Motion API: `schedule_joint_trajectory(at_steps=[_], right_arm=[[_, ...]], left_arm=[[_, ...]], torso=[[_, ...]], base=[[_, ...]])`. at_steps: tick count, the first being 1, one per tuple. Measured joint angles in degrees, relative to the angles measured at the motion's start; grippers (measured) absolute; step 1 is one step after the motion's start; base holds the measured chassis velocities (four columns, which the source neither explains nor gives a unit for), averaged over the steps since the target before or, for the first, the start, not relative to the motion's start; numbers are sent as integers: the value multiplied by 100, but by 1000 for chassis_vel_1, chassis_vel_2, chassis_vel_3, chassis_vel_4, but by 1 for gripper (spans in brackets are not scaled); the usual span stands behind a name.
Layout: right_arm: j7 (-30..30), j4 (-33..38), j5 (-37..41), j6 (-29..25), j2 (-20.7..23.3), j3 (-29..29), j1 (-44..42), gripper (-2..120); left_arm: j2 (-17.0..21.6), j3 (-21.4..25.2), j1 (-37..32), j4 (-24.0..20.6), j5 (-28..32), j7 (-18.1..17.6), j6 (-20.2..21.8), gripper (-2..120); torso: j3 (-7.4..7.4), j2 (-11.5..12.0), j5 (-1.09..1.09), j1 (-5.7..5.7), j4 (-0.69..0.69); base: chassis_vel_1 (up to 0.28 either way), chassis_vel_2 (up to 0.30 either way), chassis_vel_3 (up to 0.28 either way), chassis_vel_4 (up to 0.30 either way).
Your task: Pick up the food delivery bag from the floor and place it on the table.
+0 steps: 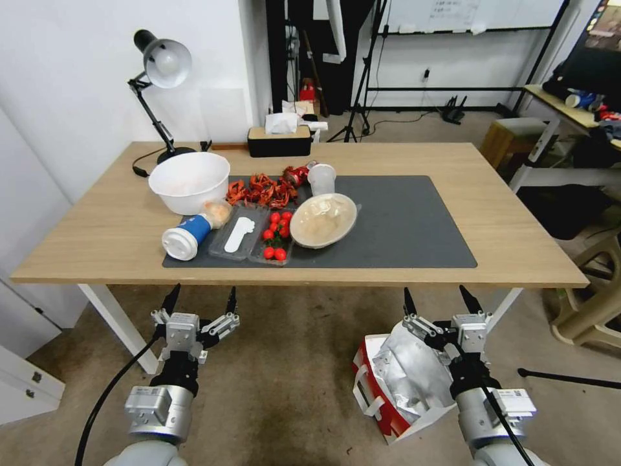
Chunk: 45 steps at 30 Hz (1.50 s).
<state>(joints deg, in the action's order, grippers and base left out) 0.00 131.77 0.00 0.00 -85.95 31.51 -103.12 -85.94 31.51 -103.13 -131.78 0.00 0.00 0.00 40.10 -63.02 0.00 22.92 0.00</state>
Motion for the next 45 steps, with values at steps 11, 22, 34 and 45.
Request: schedule_joint_trajectory(at_steps=[11, 22, 34, 45], right_arm=[[0, 0, 0, 0, 0, 0, 0, 100], [83, 22, 7, 45, -39, 24, -10, 100], [1188, 259, 190, 652, -633, 459, -94, 100], [1165, 227, 215, 631, -627, 472, -57, 100]], left_arm=[[0, 0, 0, 0, 0, 0, 0, 100], [32, -27, 15, -7, 84, -52, 38, 100], [656, -618, 317, -405, 1501, -907, 844, 100], [785, -774, 330, -430, 1827, -1201, 961, 100]], torso=[[0, 0, 0, 0, 0], [0, 0, 0, 0, 1], [0, 0, 0, 0, 1], [0, 0, 0, 0, 0]], base=[[0, 0, 0, 0], [0, 0, 0, 0], [0, 0, 0, 0], [0, 0, 0, 0]])
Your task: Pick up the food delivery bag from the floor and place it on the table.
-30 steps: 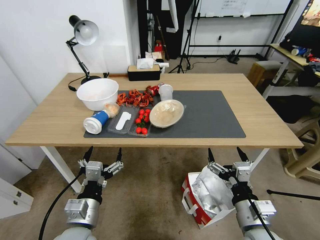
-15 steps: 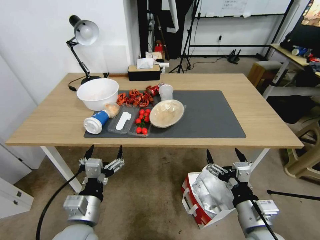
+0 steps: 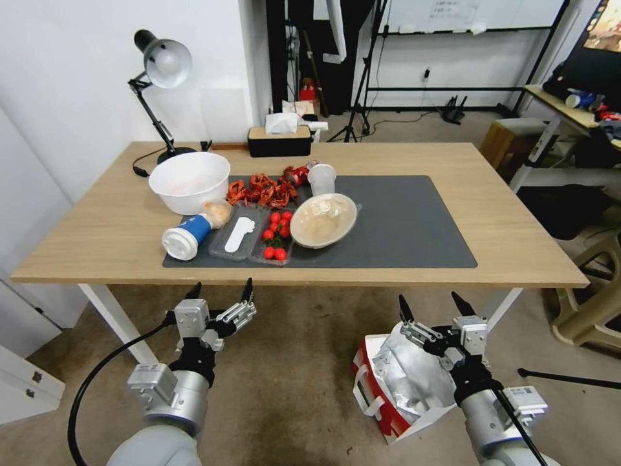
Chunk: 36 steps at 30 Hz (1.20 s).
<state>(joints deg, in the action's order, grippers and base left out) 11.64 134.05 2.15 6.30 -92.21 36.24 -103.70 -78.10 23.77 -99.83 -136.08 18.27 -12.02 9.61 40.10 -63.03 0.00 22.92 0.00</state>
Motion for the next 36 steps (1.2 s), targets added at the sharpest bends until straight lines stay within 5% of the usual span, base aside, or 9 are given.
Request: schedule_joint_trajectory(at_steps=[9, 19, 36], right_arm=[[-32, 18, 10, -18, 4, 10, 4, 100], [-54, -26, -38, -53, 6, -2, -5, 100], [131, -127, 377, -192, 7, 27, 48, 100]], left_arm=[[-30, -27, -123, 164, 45, 29, -504, 100], [-34, 43, -148, 216, 177, -30, -612, 100], [5, 79, -146, 490, 89, 5, -756, 100]], torso=[[0, 0, 0, 0, 0], [-12, 24, 0, -11, 0], [-298, 537, 0, -236, 0]], base=[[0, 0, 0, 0], [0, 0, 0, 0], [0, 0, 0, 0]])
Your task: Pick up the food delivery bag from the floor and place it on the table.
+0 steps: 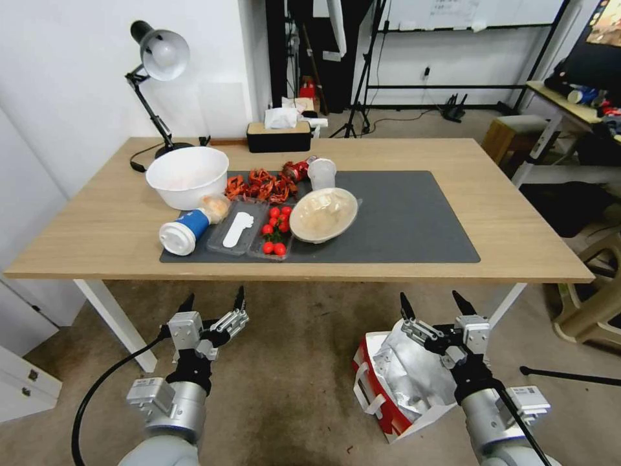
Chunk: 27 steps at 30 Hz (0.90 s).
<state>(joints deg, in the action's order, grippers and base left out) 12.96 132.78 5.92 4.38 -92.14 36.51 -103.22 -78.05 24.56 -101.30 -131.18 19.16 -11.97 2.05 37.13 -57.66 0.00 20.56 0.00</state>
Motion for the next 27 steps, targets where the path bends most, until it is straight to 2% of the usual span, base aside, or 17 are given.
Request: schedule_joint_trajectory(at_steps=[11, 27], right_arm=[[57, -126, 60, -39, 0, -14, 38, 100], [156, -241, 34, -141, 0, -28, 48, 100]], left_arm=[[3, 37, 22, 149, -266, 66, -146, 100], [34, 81, 70, 268, -318, 169, -216, 100]], torso=[[-181, 322, 0, -144, 0], [-430, 758, 0, -329, 0]], base=[[0, 0, 0, 0], [0, 0, 0, 0]])
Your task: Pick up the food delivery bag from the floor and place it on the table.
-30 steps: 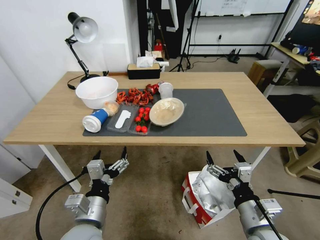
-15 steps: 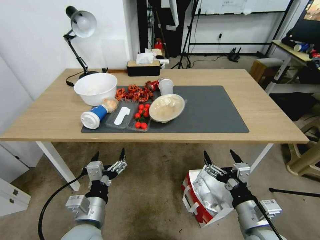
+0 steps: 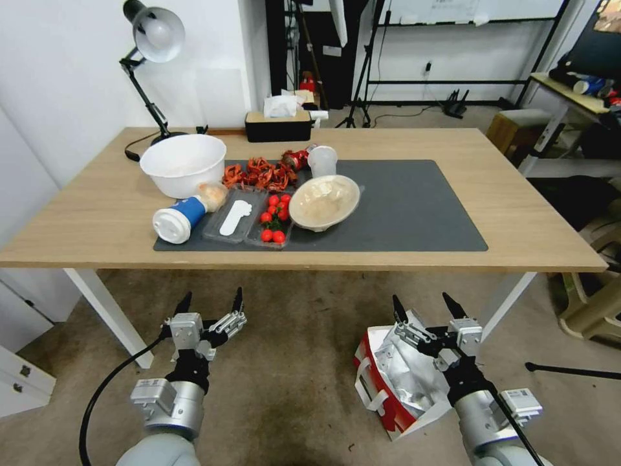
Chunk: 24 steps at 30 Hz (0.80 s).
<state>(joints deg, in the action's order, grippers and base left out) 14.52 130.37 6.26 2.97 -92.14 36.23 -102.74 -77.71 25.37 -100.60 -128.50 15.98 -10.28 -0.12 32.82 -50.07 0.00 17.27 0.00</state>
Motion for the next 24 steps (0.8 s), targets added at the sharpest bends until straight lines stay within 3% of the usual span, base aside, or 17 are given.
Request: schedule_joint_trajectory(at_steps=[24], right_arm=[[44, 64, -4, 5, 0, 8, -17, 100]], left_arm=[[22, -21, -5, -2, 9, 5, -53, 100]], torso=[[-354, 611, 0, -259, 0]], base=[[0, 0, 0, 0]])
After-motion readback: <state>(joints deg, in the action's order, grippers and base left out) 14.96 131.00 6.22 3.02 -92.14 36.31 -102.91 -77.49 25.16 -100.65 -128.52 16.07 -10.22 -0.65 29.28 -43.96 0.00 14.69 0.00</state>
